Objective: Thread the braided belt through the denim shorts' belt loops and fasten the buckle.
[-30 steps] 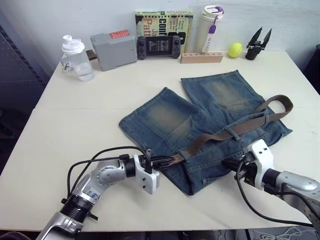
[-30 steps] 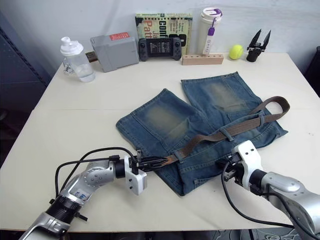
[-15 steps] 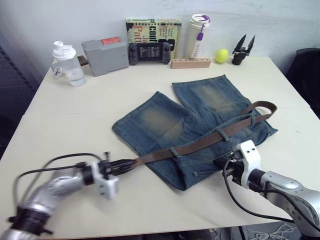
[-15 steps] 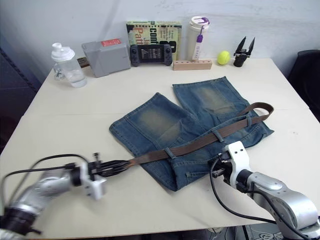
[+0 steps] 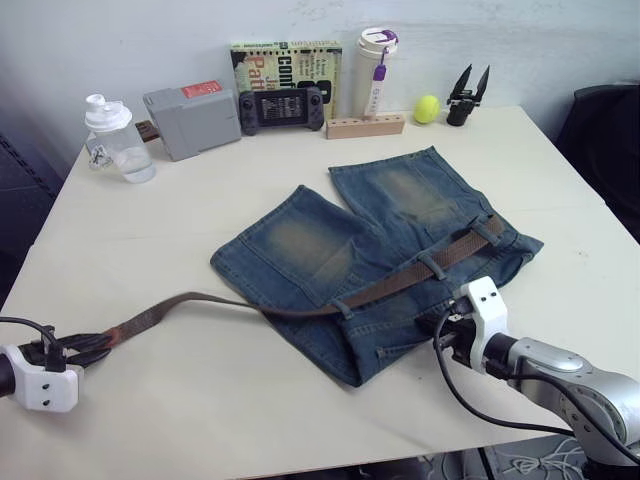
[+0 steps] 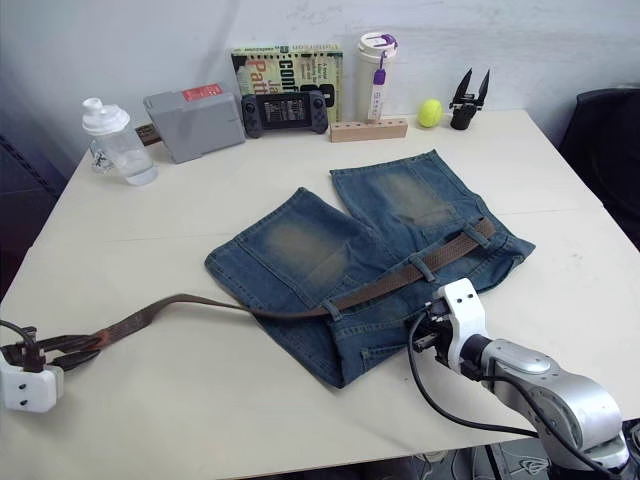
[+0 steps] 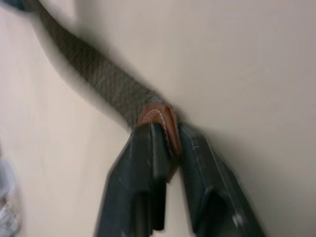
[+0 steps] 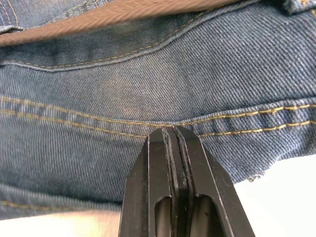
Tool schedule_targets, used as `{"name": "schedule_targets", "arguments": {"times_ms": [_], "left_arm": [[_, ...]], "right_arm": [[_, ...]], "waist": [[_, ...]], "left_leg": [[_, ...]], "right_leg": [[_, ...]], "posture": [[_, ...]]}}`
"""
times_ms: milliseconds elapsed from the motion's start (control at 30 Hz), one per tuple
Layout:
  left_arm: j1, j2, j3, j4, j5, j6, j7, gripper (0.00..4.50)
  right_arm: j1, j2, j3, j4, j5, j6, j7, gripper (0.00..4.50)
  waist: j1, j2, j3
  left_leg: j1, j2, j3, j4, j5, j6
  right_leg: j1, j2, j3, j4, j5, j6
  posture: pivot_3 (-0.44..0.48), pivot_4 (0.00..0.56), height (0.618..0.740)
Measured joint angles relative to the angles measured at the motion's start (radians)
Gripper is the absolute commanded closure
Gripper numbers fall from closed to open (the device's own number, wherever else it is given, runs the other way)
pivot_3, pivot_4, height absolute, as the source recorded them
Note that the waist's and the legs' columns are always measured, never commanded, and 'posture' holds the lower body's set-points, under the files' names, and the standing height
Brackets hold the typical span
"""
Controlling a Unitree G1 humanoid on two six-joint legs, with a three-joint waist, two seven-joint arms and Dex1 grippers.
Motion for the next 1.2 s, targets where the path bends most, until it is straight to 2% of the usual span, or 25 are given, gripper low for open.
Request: {"name": "schedule_targets", "arguments": {"times_ms": [33, 100, 133, 167, 200, 233, 267, 400, 533, 567, 700, 867, 967, 1033, 1100, 1200], "left_arm": [[0.048, 0.011, -0.022, -0.233, -0.175, 0.165, -0.076, 0.00], [0.079, 0.035, -0.028, -0.381, -0.281, 0.272, -0.117, 0.00], [0.156, 0.121, -0.012, -0.660, -0.499, 0.505, -0.184, 0.00], [0.160, 0.126, -0.012, -0.678, -0.512, 0.517, -0.189, 0.00], [0.202, 0.156, 0.001, -0.784, -0.608, 0.618, -0.217, 0.00], [0.217, 0.165, 0.004, -0.822, -0.637, 0.651, -0.225, 0.00], [0.249, 0.179, 0.008, -0.935, -0.716, 0.761, -0.249, 0.00], [0.229, 0.101, 0.011, -1.123, -0.808, 0.973, -0.242, 0.00], [0.011, -0.147, -0.065, -1.172, -0.777, 1.145, -0.178, 0.00], [-0.068, -0.255, -0.128, -1.166, -0.717, 1.210, -0.163, 0.00], [-0.177, -0.423, -0.239, -1.116, -0.577, 1.329, -0.170, 0.00], [-0.268, -0.564, -0.301, -1.043, -0.487, 1.387, -0.250, 0.00], [-0.321, -0.613, -0.350, -0.986, -0.417, 1.415, -0.307, 0.00], [-0.328, -0.629, -0.368, -0.953, -0.379, 1.424, -0.336, 0.00], [-0.362, -0.664, -0.410, -0.876, -0.291, 1.418, -0.348, 0.00], [-0.382, -0.717, -0.459, -0.780, -0.174, 1.401, -0.351, 0.00]], "right_arm": [[-0.008, 0.004, -0.001, -0.004, 0.008, 0.003, 0.013, 1.56], [-0.011, 0.004, -0.003, -0.007, 0.021, 0.007, 0.025, 0.98], [-0.008, -0.005, -0.034, -0.021, 0.057, 0.027, 0.059, 0.41], [-0.008, -0.008, -0.038, -0.022, 0.060, 0.029, 0.062, 0.41], [-0.006, -0.020, -0.065, -0.026, 0.085, 0.037, 0.084, 0.18], [-0.002, -0.025, -0.079, -0.027, 0.095, 0.042, 0.093, 0.18], [0.008, -0.052, -0.123, -0.027, 0.131, 0.053, 0.126, 0.18], [0.016, -0.103, -0.255, -0.024, 0.222, 0.071, 0.203, 0.18], [0.047, -0.219, -0.333, 0.026, 0.214, -0.017, 0.369, 0.18], [0.071, -0.312, -0.330, 0.081, 0.117, -0.113, 0.437, 0.18], [0.079, -0.476, -0.254, 0.306, -0.185, -0.442, 0.569, 0.18], [-0.034, -0.552, -0.109, 0.594, -0.479, -0.870, 0.655, 0.18], [-0.123, -0.561, -0.012, 0.754, -0.635, -1.101, 0.659, 0.18], [-0.150, -0.561, 0.036, 0.826, -0.698, -1.188, 0.658, 0.18], [-0.222, -0.546, 0.085, 0.913, -0.778, -1.304, 0.619, 0.18], [-0.297, -0.509, 0.132, 1.004, -0.869, -1.420, 0.549, 0.18]], "waist": [[-0.004, -0.005, 0.001], [-0.008, -0.007, 0.002], [-0.011, -0.006, 0.003], [-0.011, -0.005, 0.003], [-0.007, 0.000, 0.007], [-0.005, 0.003, 0.009], [-0.002, 0.012, 0.014], [0.023, 0.021, 0.020], [0.051, 0.027, 0.024], [0.054, 0.027, 0.024], [0.046, 0.018, 0.027], [0.043, 0.019, 0.029], [0.044, 0.018, 0.029], [0.046, 0.019, 0.030], [0.046, 0.019, 0.030], [0.041, 0.011, 0.029]], "left_leg": [[-0.002, 0.000, -0.002, 0.001, 0.000, 0.000], [-0.003, -0.001, -0.004, 0.001, -0.001, 0.000], [-0.004, -0.001, -0.003, 0.001, -0.002, 0.001], [-0.004, -0.002, -0.004, 0.001, -0.003, 0.002], [-0.004, -0.003, -0.004, 0.001, -0.003, 0.004], [-0.005, -0.004, -0.004, 0.001, -0.003, 0.004], [-0.007, -0.006, -0.003, 0.001, -0.003, 0.005], [-0.013, -0.005, -0.003, 0.002, -0.002, 0.004], [-0.014, -0.012, -0.003, 0.003, 0.000, 0.006], [-0.015, -0.015, -0.002, 0.004, 0.001, 0.007], [-0.014, -0.015, 0.007, 0.004, 0.003, 0.007], [-0.014, -0.014, 0.008, 0.004, 0.004, 0.005], [-0.014, -0.013, 0.006, 0.003, 0.007, 0.002], [-0.015, -0.014, 0.005, 0.003, 0.008, 0.002], [-0.014, -0.014, 0.005, 0.005, 0.008, 0.002], [-0.014, -0.013, 0.005, 0.005, 0.009, 0.003]], "right_leg": [[0.000, 0.000, 0.000, -0.002, 0.000, 0.000], [0.000, 0.000, 0.000, -0.003, 0.000, 0.000], [0.001, 0.001, -0.001, -0.007, 0.001, 0.001], [0.002, 0.001, -0.001, -0.008, 0.001, 0.002], [0.003, 0.002, -0.001, -0.010, 0.002, 0.003], [0.004, 0.003, -0.001, -0.012, 0.002, 0.003], [0.004, 0.007, 0.000, -0.016, 0.002, 0.004], [0.000, 0.017, 0.000, -0.020, 0.006, 0.011], [0.000, 0.017, 0.003, -0.021, 0.007, 0.014], [0.000, 0.015, 0.004, -0.021, 0.008, 0.015], [0.001, 0.015, 0.005, -0.022, 0.010, 0.017], [0.000, 0.016, 0.005, -0.021, 0.010, 0.017], [0.000, 0.016, 0.004, -0.021, 0.009, 0.017], [0.000, 0.016, 0.003, -0.020, 0.009, 0.017], [0.002, 0.015, 0.003, -0.020, 0.010, 0.017], [0.004, 0.016, 0.003, -0.021, 0.012, 0.017]], "posture": [[0.000, 0.150, 0.726], [0.000, 0.150, 0.726], [0.000, 0.150, 0.726], [0.000, 0.150, 0.726], [0.000, 0.150, 0.726], [0.000, 0.150, 0.726], [0.000, 0.150, 0.726], [0.000, 0.150, 0.726], [0.000, 0.150, 0.726], [0.000, 0.150, 0.726], [0.000, 0.150, 0.726], [0.000, 0.150, 0.726], [0.000, 0.150, 0.726], [0.000, 0.150, 0.726], [0.000, 0.150, 0.726], [0.000, 0.150, 0.726]]}}
